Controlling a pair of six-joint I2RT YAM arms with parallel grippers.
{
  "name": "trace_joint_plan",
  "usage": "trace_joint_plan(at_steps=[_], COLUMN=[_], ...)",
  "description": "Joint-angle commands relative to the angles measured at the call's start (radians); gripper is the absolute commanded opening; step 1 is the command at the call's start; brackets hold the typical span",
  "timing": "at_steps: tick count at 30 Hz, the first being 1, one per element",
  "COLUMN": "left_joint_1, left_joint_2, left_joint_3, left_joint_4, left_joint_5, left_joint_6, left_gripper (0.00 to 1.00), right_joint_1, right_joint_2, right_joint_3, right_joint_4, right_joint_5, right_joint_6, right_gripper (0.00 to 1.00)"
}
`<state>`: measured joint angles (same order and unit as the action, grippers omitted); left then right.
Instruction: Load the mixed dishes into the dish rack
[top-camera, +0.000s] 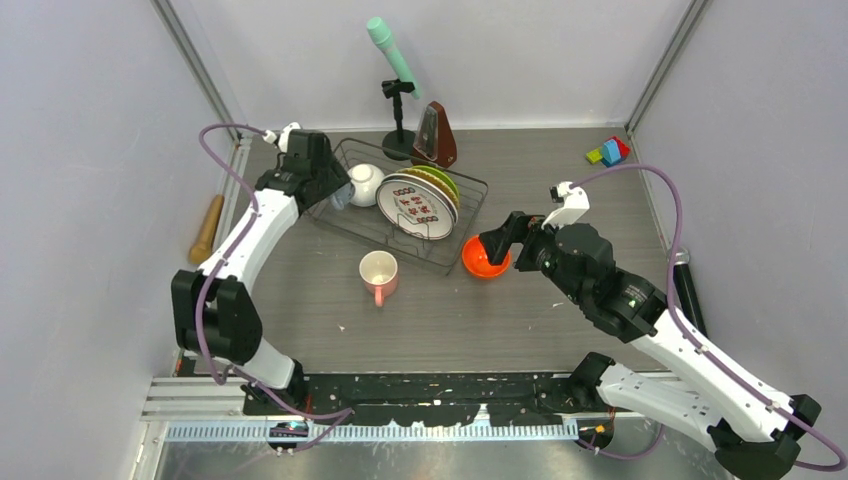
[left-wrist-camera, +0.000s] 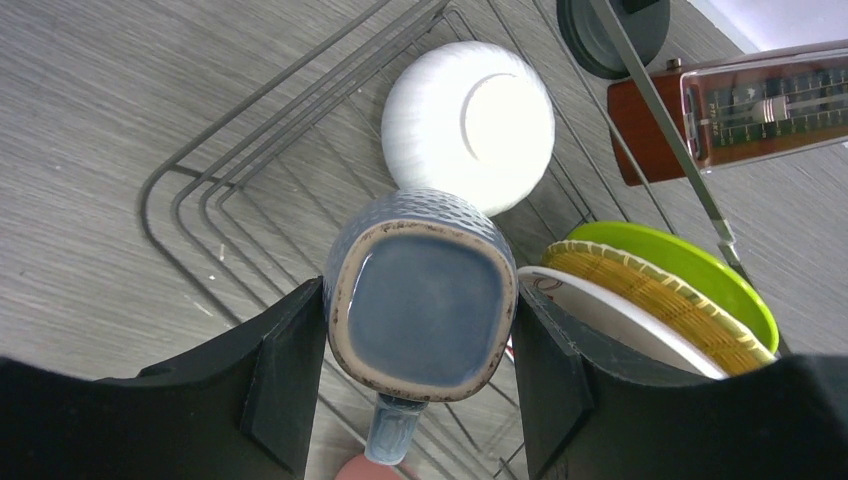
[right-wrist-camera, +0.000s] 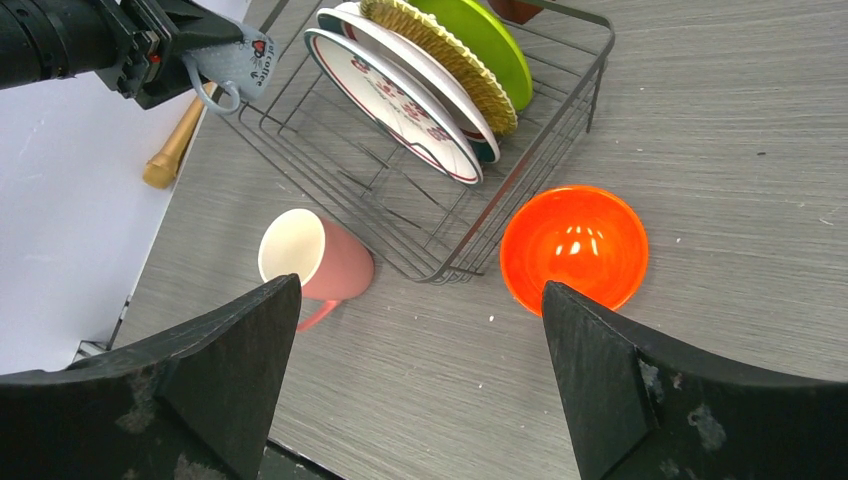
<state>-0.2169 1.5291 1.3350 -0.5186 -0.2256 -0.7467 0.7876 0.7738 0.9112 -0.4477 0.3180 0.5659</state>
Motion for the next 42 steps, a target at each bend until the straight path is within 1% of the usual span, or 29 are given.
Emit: trace_joint_plan(at_steps=[1,7,12,21,25,31,36,38,42], left_joint_1=[-0.027,-0.059,-0.059,-0.059,-0.059,-0.059,-0.059,-0.06,-0.062], left_joint_2=[0.043,0.115,0.157,0.231,0.258,0.26,0.254,0.239,0.172], left_joint_3=[0.061,0.073,0.05,-0.003,-0.036,-0.078,-0.079,-0.077,-0.083], left_joint_4=[0.114,0.131,0.146,0.182,0.243,0.329,0.328,0.311,0.278], left_joint_5=[-0.081,-0.193,-0.236,-0.268,-0.275,-0.317,-0.313,-0.291,-0.274], left_joint_6=[-0.05,-0.036,-0.033,-0.043,-0.007,0.054,0.076,0.071,0.014], left_gripper=[0.0,0.0,0.0,0.0,0.0,0.0,0.0,0.0,0.0], right_joint_1=[-0.004,-0.004,-0.006,-0.01,-0.012,-0.03,-0.038,-0.04,-0.044], right_joint_2=[0.016,0.004,-0.001,0.012,0.012,0.029,0.021,0.025,0.03], right_joint_3=[0.016,-0.001,-0.001,-0.024,-0.037,-0.053,-0.079,-0.077,-0.077], right_joint_4=[-0.011,-0.002,-0.002,-0.01,-0.031,-0.095,-0.093,-0.092,-0.088], right_joint_5=[0.044,0.025,0.031,0.055,0.079,0.097,0.093,0.089,0.089], right_joint_6=[0.029,0.034,0.027,0.055,0.08,0.119,0.133,0.133,0.133], right_gripper=[0.96,0.97,0.96,0.96,0.96,0.96,0.96,0.96,0.96])
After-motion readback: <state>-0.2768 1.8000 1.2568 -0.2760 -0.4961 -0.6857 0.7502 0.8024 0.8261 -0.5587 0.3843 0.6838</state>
